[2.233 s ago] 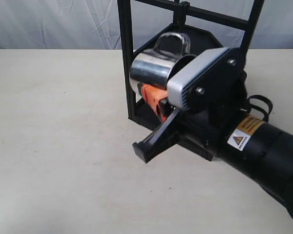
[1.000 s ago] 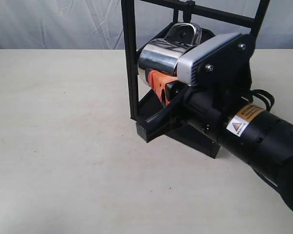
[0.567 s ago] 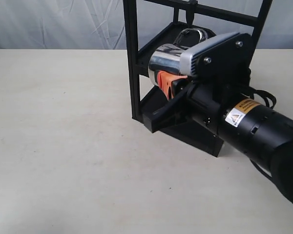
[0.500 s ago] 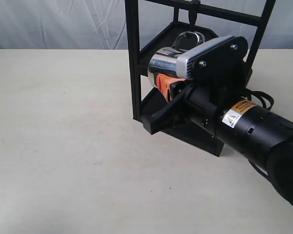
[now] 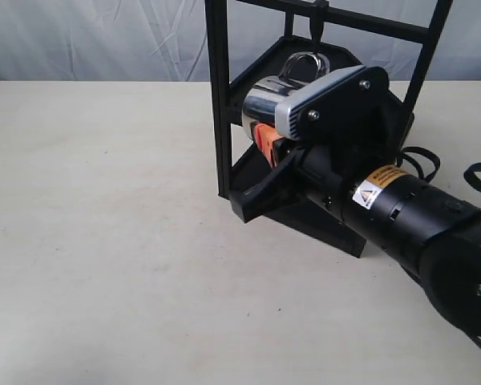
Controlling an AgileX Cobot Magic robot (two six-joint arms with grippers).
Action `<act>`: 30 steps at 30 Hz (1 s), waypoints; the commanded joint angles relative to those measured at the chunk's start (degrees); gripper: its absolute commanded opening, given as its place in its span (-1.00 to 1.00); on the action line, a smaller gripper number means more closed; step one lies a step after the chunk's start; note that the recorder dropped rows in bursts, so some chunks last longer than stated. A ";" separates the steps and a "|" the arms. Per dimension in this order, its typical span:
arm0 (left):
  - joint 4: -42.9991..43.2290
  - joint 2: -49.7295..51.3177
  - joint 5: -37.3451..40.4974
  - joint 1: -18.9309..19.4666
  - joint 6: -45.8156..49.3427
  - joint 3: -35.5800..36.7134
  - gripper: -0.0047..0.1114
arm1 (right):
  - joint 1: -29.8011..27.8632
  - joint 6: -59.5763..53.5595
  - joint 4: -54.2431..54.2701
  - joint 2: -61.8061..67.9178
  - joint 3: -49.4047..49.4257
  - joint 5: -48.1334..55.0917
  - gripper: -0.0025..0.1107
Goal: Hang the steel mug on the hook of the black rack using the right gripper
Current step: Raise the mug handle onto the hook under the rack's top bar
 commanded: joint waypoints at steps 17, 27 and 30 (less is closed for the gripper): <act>0.00 0.25 -0.43 -0.28 -0.31 -0.09 -0.92 | -0.32 0.42 5.29 -4.75 0.38 10.42 0.09; 0.00 0.25 -0.43 -0.28 -0.31 -0.09 -0.92 | -0.32 -3.54 10.39 -12.86 0.38 15.50 0.05; 0.00 0.25 -0.43 -0.28 -0.31 -0.09 -0.92 | -0.32 -4.39 12.19 -14.20 0.38 16.84 0.05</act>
